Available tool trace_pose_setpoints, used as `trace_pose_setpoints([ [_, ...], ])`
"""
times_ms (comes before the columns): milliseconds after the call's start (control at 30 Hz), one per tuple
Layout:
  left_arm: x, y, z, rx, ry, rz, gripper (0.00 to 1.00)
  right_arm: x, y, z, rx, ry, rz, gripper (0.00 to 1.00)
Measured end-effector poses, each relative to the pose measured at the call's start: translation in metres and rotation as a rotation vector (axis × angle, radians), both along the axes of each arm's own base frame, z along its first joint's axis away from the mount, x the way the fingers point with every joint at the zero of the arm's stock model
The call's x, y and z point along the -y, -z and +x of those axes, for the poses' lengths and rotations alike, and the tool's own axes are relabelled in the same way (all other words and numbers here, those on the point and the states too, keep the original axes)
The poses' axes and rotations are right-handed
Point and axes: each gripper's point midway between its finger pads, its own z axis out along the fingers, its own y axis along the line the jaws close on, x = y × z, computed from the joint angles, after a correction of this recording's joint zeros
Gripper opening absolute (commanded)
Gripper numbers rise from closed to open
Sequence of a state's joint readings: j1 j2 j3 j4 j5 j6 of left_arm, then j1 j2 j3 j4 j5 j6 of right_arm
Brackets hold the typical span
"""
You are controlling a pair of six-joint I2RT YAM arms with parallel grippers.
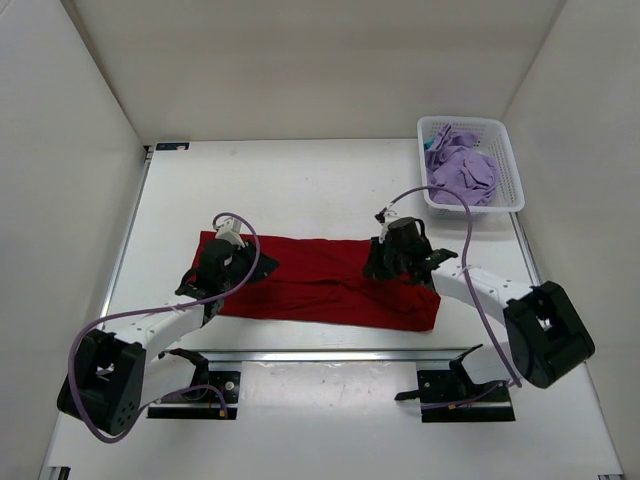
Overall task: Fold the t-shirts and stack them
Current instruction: Fold the other side of the tshirt into a rectangle
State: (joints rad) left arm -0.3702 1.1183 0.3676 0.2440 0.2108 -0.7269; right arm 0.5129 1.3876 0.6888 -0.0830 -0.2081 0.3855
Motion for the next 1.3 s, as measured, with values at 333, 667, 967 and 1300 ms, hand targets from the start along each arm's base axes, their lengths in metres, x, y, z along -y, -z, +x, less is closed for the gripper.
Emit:
trace_pose_setpoints([
  [333,0.004,-0.003,-0.001,0.002,0.006,-0.019,0.25,-0.011,0.000,-0.058,-0.103,0.023,-0.001,0.00],
  [667,0.003,-0.006,0.001,0.002,0.005,-0.026,0.26,-0.033,0.006,-0.098,-0.224,0.030,0.131,0.02],
  [967,0.002,-0.017,0.010,0.019,0.002,-0.052,0.26,-0.054,-0.011,-0.104,-0.266,0.009,0.271,0.36],
  [1300,0.009,-0.014,0.012,0.003,0.014,-0.060,0.26,-0.007,-0.044,-0.072,-0.113,0.127,0.288,0.01],
])
